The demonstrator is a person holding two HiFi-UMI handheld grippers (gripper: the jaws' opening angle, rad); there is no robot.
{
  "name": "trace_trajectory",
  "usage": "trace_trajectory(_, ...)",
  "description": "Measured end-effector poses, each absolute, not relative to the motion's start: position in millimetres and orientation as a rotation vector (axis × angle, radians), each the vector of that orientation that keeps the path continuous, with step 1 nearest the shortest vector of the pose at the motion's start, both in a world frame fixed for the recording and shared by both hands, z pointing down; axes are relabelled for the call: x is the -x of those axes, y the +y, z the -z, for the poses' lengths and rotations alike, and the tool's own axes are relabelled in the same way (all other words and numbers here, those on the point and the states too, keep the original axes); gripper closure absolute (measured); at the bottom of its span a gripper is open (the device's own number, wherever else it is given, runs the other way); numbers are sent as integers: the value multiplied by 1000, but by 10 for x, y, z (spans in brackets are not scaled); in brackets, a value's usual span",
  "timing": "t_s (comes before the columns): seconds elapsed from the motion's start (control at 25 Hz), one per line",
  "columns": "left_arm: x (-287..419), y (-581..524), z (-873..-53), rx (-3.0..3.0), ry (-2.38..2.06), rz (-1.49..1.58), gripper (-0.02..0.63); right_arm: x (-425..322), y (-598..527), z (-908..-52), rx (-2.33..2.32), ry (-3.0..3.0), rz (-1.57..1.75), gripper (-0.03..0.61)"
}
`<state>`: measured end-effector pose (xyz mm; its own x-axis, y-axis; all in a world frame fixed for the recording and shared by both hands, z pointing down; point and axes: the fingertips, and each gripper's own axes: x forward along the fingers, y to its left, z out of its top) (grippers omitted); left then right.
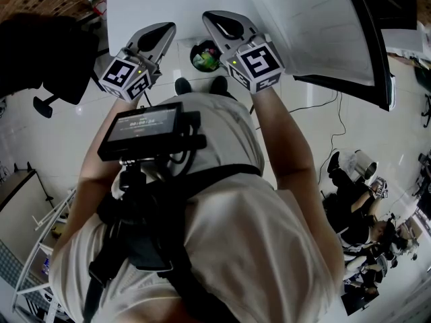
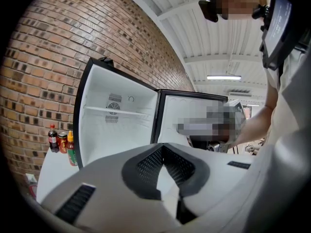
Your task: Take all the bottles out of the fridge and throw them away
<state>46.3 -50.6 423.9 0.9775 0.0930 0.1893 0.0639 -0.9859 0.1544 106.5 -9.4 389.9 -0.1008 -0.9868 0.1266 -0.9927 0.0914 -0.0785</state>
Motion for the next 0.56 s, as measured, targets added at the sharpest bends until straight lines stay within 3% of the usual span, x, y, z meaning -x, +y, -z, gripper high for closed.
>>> trace_trajectory(0.56, -447, -512, -4255, -2985, 122, -303, 603, -1052, -104, -3913, -2080, -2296, -226, 577)
